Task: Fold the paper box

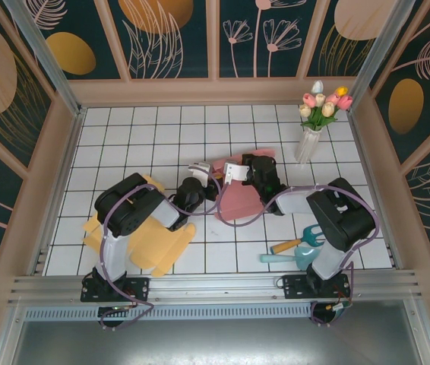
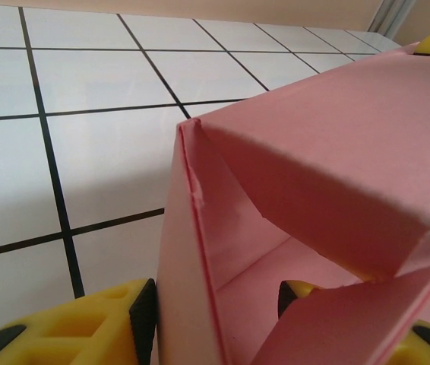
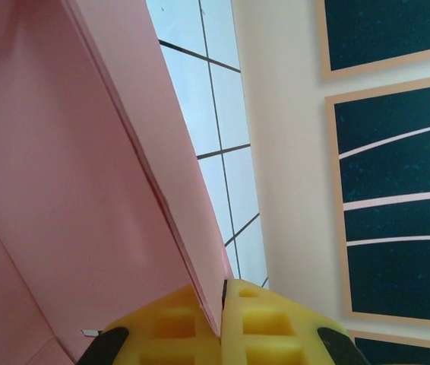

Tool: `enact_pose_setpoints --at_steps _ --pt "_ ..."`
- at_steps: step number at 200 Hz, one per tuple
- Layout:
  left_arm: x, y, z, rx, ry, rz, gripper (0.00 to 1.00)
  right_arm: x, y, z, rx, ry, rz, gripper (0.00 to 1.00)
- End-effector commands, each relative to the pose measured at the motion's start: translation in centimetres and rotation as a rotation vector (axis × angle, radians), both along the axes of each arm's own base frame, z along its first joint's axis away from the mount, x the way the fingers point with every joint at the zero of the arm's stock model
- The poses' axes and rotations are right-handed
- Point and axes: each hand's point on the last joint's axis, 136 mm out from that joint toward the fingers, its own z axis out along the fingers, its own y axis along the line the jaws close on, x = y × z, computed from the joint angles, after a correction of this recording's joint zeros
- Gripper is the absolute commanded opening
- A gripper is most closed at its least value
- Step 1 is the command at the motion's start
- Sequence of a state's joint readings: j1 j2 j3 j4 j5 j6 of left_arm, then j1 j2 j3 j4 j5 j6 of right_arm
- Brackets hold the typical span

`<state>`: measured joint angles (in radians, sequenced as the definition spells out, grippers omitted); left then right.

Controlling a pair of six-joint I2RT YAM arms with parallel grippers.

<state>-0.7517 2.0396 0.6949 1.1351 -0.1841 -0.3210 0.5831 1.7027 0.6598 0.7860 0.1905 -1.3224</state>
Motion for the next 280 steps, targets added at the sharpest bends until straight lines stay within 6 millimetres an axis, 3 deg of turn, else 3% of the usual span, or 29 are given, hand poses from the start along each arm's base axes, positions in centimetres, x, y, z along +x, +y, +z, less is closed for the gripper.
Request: enact_pose_setpoints --at_steps 1,45,120,171,238,280 --pt "0.2 -1.1 1.9 -0.095 -0.034 -0.017 0.48 -3.6 1.8 -4.9 -0.018 0.122 0.115 0.0" --pt "-2.0 -1.5 3.2 -0.171 -0.03 -0.111 0.51 -3.0 0.9 -4.8 -0.031 0.02 0.053 0.0" --pt "-4.3 -1.9 3.6 -0.168 -0.021 -0.216 0.53 -3.5 1.2 -5.3 -0.014 0.029 0.053 0.0" --pt "-5.5 1.2 4.7 -0.051 -0.051 -0.162 0.61 -3.5 1.0 -4.9 -0.021 0.009 0.053 0.0" --pt "-6.4 5.1 4.2 0.021 -0.067 -0.046 0.61 -3.6 0.8 -2.7 0.007 -0.038 0.056 0.0" --pt "-7.6 7.9 7.5 -0.065 -0.151 0.036 0.6 -3.5 0.8 -0.8 0.021 -0.074 0.058 0.0"
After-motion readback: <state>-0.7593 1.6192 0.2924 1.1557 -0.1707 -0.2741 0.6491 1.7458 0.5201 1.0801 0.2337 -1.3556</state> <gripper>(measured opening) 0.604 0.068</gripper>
